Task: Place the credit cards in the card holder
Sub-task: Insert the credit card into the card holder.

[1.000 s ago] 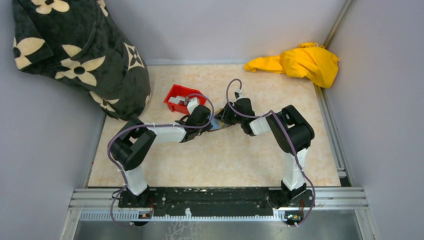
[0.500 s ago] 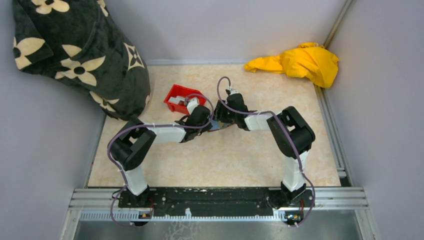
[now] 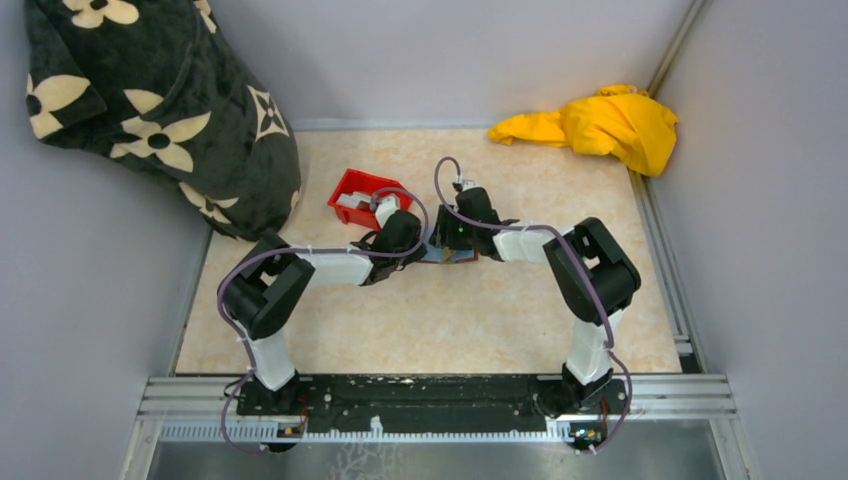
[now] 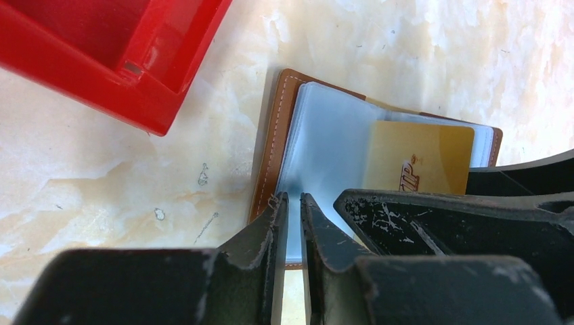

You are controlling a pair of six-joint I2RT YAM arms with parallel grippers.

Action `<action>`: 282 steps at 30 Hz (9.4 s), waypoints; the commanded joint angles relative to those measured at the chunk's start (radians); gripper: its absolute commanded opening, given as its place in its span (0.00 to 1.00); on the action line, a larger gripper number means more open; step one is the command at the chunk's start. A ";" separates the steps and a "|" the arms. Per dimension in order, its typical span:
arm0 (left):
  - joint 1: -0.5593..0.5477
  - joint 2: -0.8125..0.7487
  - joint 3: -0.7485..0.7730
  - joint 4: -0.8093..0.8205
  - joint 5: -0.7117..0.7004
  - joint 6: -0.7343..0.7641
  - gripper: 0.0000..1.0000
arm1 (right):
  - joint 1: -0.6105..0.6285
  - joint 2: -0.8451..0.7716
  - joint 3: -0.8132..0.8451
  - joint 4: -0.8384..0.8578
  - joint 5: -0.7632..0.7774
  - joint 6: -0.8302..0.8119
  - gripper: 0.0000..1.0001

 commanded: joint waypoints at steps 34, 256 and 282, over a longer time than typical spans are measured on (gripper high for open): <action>0.005 0.088 -0.065 -0.261 0.036 0.036 0.20 | -0.138 -0.168 -0.213 -0.023 -0.008 0.059 0.27; -0.004 -0.015 -0.112 -0.085 -0.014 0.086 0.27 | 0.016 -0.047 -0.104 0.160 -0.080 0.064 0.31; 0.005 -0.147 -0.120 -0.164 -0.101 0.079 0.32 | 0.030 -0.168 -0.024 -0.028 0.043 -0.090 0.51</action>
